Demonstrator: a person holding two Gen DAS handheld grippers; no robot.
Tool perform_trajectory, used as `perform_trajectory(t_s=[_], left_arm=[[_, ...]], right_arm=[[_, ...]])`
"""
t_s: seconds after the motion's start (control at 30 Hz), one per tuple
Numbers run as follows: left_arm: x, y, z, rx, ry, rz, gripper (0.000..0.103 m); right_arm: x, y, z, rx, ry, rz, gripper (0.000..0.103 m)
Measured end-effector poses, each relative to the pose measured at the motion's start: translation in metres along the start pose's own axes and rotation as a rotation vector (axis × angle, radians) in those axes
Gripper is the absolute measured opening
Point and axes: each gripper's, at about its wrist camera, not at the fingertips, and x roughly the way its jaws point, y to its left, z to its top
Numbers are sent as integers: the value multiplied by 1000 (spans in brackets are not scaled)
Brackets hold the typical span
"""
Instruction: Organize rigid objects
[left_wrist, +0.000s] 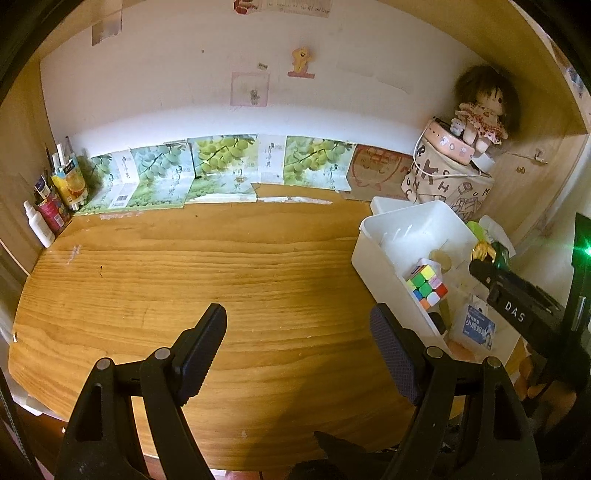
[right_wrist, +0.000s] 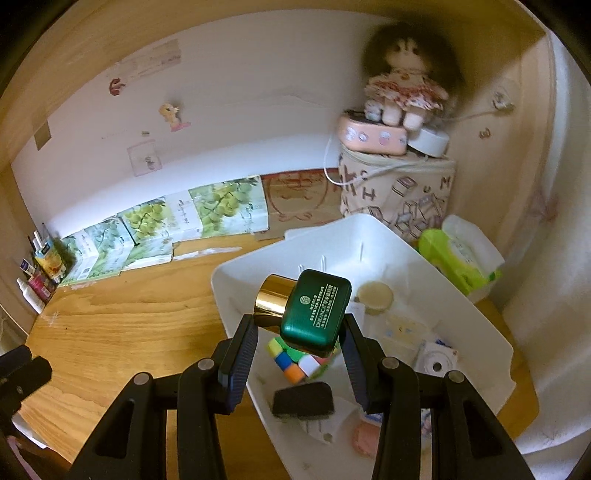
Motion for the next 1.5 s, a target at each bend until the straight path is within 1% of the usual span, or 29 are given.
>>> perform_trajectory(t_s=[0.27, 0.33, 0.43, 0.53, 0.63, 0.8, 0.9, 0.97, 1.1, 1.2, 1.3, 1.37, 1.4, 1.43, 1.5], left_arm=[[-13, -7, -5, 12, -35, 18, 83], [-18, -7, -7, 8, -45, 27, 82], [-23, -6, -12, 5, -53, 46, 83], [-29, -7, -17, 8, -56, 82, 83], [-32, -7, -19, 9, -40, 129, 83], [-40, -10, -20, 10, -21, 157, 83], [-45, -12, -21, 7, -12, 168, 83], [-48, -11, -22, 3, -17, 190, 83], [-51, -5, -25, -19, 9, 197, 83], [-51, 2, -27, -42, 25, 194, 83], [-53, 7, -28, -53, 28, 211, 83], [-55, 11, -29, -68, 21, 217, 90], [-57, 13, -30, -75, 13, 225, 95], [-58, 14, -30, -78, 6, 229, 100], [-62, 15, -31, -76, -14, 242, 101]], right_arm=[[-7, -11, -7, 16, 10, -7, 47], [-12, -12, -7, 18, -4, -5, 62], [-22, -11, -8, 8, -35, 8, 70], [-28, -8, -9, -7, -17, 36, 78], [-35, 1, -11, -34, 24, 75, 80], [-54, 20, -14, -79, 67, 143, 82], [-64, 32, -17, -108, 101, 168, 83], [-69, 38, -20, -111, 127, 180, 83], [-76, 50, -29, -123, 185, 212, 83], [-81, 58, -35, -139, 207, 225, 83], [-88, 66, -39, -159, 228, 232, 83], [-93, 70, -40, -168, 227, 238, 83], [-97, 74, -40, -174, 211, 231, 84], [-99, 75, -40, -177, 202, 228, 88], [-100, 78, -40, -177, 190, 221, 91]])
